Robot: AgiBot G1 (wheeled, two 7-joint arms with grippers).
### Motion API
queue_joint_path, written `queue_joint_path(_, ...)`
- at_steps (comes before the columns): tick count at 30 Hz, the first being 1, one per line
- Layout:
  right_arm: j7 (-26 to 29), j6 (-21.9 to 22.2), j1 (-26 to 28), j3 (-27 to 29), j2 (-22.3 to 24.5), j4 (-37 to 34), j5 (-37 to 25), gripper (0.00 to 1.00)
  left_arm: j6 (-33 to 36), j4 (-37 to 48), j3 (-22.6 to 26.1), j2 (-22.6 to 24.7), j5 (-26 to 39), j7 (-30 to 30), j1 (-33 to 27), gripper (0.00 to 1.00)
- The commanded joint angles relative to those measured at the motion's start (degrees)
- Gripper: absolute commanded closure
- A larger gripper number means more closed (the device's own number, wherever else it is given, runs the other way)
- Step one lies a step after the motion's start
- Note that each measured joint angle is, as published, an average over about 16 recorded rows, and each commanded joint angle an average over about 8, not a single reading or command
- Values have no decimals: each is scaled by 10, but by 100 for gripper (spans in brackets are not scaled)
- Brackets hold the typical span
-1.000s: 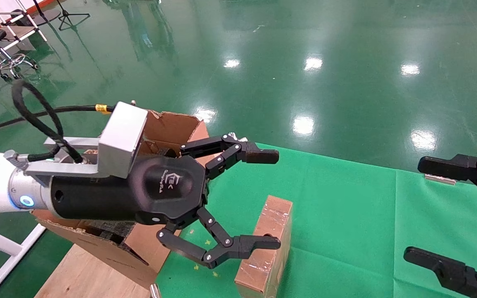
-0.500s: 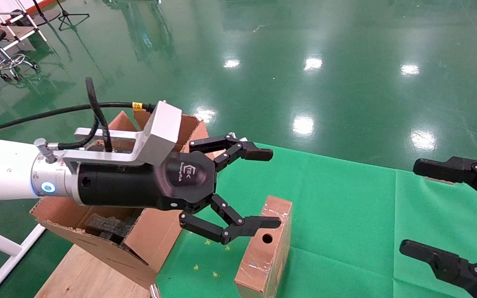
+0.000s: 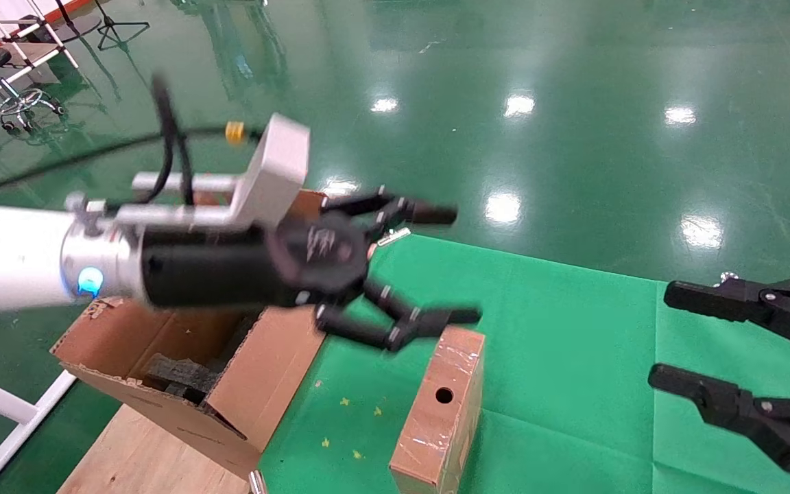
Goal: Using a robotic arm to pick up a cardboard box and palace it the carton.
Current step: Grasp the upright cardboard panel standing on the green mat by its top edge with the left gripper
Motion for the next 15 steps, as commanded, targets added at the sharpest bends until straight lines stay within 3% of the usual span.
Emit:
queue_joint_path(1, 0, 0, 0, 0, 0, 0, 0, 100, -22, -10, 8, 6, 18, -29, -16, 0)
queue_joint_path(6, 0, 0, 0, 0, 0, 0, 0, 100, -18, -15, 63, 41, 103, -166, -105, 0)
queue_joint_path(15, 0, 0, 0, 0, 0, 0, 0, 100, 62, -15, 152, 96, 204, -380, -216, 0)
